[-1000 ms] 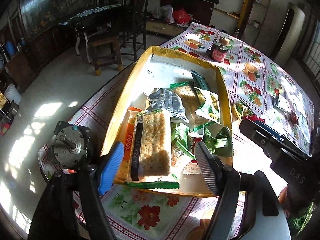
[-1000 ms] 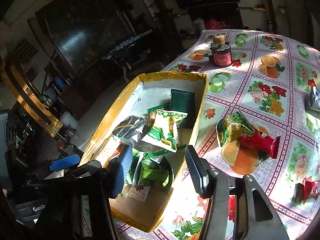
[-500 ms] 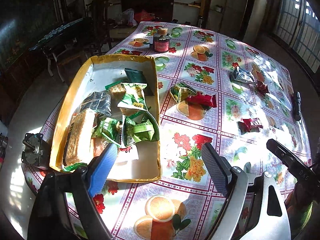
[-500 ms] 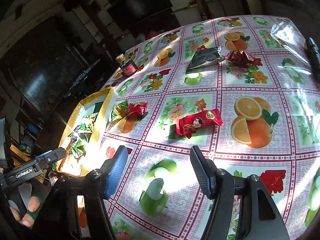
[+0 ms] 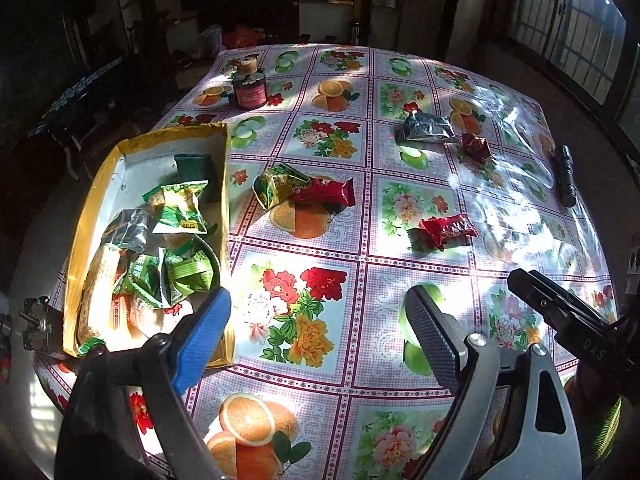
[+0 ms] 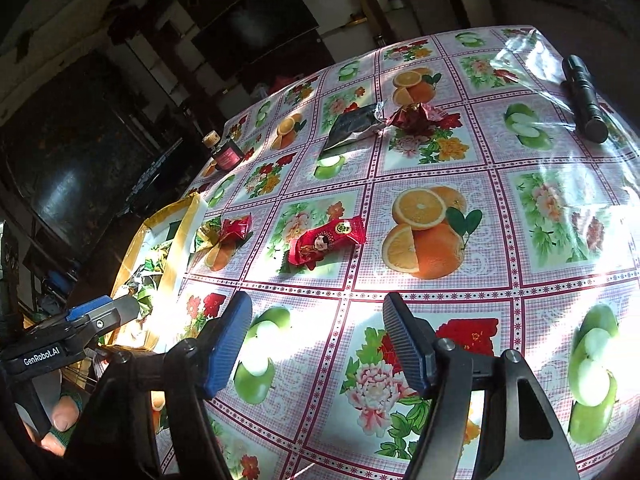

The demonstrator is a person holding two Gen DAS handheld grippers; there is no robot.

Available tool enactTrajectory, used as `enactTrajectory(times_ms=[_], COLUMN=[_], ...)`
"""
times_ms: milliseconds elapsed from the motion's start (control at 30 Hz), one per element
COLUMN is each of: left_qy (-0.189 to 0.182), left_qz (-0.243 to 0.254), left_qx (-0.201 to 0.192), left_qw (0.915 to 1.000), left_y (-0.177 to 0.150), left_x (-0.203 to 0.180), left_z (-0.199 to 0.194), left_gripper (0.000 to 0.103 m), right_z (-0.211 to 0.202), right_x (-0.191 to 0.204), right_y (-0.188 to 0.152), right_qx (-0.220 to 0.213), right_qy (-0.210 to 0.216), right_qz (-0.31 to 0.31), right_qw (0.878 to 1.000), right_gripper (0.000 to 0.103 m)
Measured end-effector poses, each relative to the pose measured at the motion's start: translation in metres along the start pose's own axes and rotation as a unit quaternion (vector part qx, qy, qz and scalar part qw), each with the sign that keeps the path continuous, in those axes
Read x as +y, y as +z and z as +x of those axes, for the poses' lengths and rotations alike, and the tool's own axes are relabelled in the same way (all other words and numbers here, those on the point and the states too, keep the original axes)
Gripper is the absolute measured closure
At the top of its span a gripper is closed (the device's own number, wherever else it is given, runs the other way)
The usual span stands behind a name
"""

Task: Organize snacks
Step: 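Withdraw both tools toward the remaining snacks on the table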

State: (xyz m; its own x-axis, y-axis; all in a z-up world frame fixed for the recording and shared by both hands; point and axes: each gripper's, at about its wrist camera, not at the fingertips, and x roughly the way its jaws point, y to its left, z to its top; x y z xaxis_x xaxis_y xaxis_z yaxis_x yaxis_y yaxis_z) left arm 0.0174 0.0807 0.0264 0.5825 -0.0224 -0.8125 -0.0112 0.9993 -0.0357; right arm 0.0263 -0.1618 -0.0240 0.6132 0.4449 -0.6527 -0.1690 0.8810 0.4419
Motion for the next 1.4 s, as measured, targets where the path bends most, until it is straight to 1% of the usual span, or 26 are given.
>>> enactTrajectory(times_ms=[200,267,333,433,500,567,600,667,700,767,833,867,900,933,1000,1033,1067,1133,1200,1233,1300,1367,1400], left_qy=[0.013,-0.001,-0.007,0.005,-0.001,0.012,0.01,0.033,0.03,0.02,-0.016,-0.009,-0.02,-0.042,-0.114,-0.126,-0.119,-0.084,-0.03,-0.01,0.032,0.046,0.045], left_qz=[0.028,0.035,0.024,0.003,0.0,0.003,0.011,0.016,0.018,0.013,0.001,0.006,0.01,0.014,0.025,0.036,0.047,0.057,0.04,0.03,0.011,-0.008,-0.012], left_qx=[0.015,0.03,0.037,0.035,0.044,0.055,0.058,0.065,0.072,0.098,0.13,0.119,0.122,0.12,0.12,0.108,0.087,0.048,0.029,0.025,0.031,0.05,0.066], left_qw=[0.9994,0.9989,0.999,0.9994,0.999,0.9984,0.9982,0.9972,0.9968,0.9949,0.9914,0.9928,0.9922,0.9918,0.9859,0.9855,0.988,0.9937,0.9983,0.9992,0.9989,0.9977,0.9967], left_y=[0.023,0.032,0.039,0.054,0.066,0.075,0.079,0.083,0.085,0.085,0.082,0.081,0.08,0.079,0.076,0.074,0.073,0.075,0.087,0.093,0.107,0.119,0.123], left_x=[-0.001,0.001,0.007,0.019,0.02,0.015,0.01,0.001,-0.001,-0.005,-0.01,-0.016,-0.023,-0.032,-0.052,-0.062,-0.069,-0.07,-0.053,-0.044,-0.022,-0.001,0.004], left_z=[0.03,0.042,0.05,0.062,0.076,0.092,0.1,0.115,0.124,0.143,0.16,0.16,0.16,0.157,0.144,0.133,0.121,0.102,0.099,0.101,0.116,0.137,0.149], left_gripper=[0.014,0.014,0.014,0.014,0.014,0.014,0.014,0.014,0.014,0.014,0.014,0.012,0.012,0.012,0.012,0.012,0.012,0.011,0.011,0.011,0.011,0.011,0.011], right_z=[0.023,0.038,0.051,0.065,0.068,0.067,0.066,0.062,0.059,0.052,0.042,0.037,0.032,0.028,0.02,0.016,0.013,0.008,0.007,0.008,0.01,0.014,0.015], right_x=[0.012,0.019,0.026,0.036,0.037,0.033,0.03,0.023,0.018,0.009,-0.001,-0.005,-0.01,-0.014,-0.022,-0.027,-0.031,-0.04,-0.045,-0.047,-0.047,-0.043,-0.041], right_y=[0.006,0.009,0.012,0.017,0.019,0.021,0.021,0.023,0.023,0.024,0.026,0.027,0.028,0.029,0.031,0.032,0.032,0.031,0.031,0.03,0.03,0.029,0.028], right_qx=[0.024,0.042,0.057,0.068,0.066,0.064,0.063,0.061,0.059,0.053,0.044,0.038,0.032,0.026,0.014,0.007,0.002,-0.002,0.001,0.001,0.002,0.007,0.01], right_qy=[0.005,0.018,0.03,0.036,0.032,0.028,0.027,0.018,0.014,0.006,-0.002,-0.005,-0.007,-0.011,-0.017,-0.022,-0.027,-0.033,-0.037,-0.038,-0.035,-0.03,-0.027], right_qz=[-0.025,-0.03,-0.034,-0.046,-0.049,-0.042,-0.039,-0.031,-0.026,-0.015,-0.004,0.001,0.006,0.011,0.02,0.026,0.032,0.044,0.05,0.052,0.057,0.053,0.05], right_qw=[0.999,0.999,0.997,0.996,0.996,0.997,0.997,0.997,0.998,0.998,0.999,0.999,0.999,1.0,1.0,0.999,0.999,0.998,0.998,0.998,0.998,0.998,0.998], right_gripper=[0.035,0.035,0.035,0.035,0.035,0.035,0.035,0.035,0.035,0.035,0.035,0.035,0.035,0.035,0.035,0.035,0.035,0.035,0.035,0.035,0.035,0.035,0.035])
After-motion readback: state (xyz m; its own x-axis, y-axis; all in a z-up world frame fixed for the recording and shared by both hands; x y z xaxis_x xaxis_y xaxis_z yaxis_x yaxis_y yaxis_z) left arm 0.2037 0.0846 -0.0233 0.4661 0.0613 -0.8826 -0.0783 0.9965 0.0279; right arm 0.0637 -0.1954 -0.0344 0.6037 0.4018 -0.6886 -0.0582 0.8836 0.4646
